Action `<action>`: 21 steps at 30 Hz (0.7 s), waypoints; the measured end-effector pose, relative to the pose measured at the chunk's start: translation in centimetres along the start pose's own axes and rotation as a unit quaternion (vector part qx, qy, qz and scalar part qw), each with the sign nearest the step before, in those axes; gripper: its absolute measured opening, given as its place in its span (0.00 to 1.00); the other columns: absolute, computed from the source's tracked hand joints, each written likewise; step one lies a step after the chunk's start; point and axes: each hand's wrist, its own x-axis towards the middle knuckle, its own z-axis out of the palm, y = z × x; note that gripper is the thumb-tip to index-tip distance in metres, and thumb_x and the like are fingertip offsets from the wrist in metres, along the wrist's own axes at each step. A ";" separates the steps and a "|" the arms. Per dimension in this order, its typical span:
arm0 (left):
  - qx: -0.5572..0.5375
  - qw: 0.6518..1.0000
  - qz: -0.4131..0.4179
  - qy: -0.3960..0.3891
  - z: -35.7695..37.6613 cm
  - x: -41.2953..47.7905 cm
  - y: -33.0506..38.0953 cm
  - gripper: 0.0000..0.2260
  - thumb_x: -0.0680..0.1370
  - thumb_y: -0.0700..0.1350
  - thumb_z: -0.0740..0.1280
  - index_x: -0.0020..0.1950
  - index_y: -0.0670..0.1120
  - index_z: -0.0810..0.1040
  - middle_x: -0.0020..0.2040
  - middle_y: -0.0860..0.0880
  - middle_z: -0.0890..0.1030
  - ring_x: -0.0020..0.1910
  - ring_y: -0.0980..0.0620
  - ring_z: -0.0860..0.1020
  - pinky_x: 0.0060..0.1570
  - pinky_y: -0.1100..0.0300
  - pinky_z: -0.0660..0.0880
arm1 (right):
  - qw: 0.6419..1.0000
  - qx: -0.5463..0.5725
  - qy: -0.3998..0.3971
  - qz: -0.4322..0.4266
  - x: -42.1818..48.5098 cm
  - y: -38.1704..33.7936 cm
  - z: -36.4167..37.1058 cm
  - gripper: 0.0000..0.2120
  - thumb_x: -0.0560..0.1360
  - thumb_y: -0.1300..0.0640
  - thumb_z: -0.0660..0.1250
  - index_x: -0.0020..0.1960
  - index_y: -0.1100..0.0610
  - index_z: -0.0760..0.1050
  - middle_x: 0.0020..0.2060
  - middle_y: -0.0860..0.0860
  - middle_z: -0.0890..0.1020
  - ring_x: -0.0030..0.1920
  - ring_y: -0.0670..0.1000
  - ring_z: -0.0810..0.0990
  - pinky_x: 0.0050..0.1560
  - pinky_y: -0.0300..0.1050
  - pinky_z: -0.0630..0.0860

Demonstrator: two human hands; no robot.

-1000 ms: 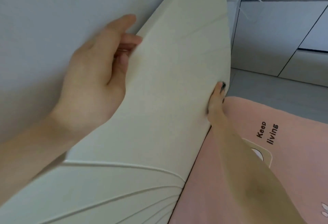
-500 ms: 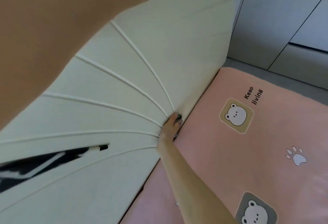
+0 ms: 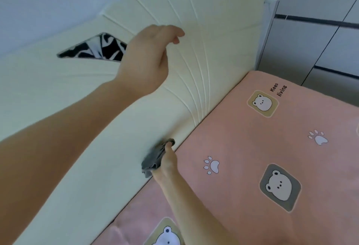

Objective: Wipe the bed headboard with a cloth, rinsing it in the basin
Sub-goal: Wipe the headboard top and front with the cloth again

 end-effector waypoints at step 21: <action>-0.642 0.630 -0.436 0.006 -8.3 -22.5 9.3 0.09 0.76 0.33 0.62 0.53 0.39 0.79 0.45 0.41 0.83 0.42 0.45 0.81 0.38 0.56 0.81 | 0.867 -0.435 -0.087 -0.226 -26.8 -4.6 3.6 0.10 0.77 0.55 0.63 0.55 0.55 0.80 0.53 0.54 0.83 0.55 0.54 0.81 0.60 0.53 0.75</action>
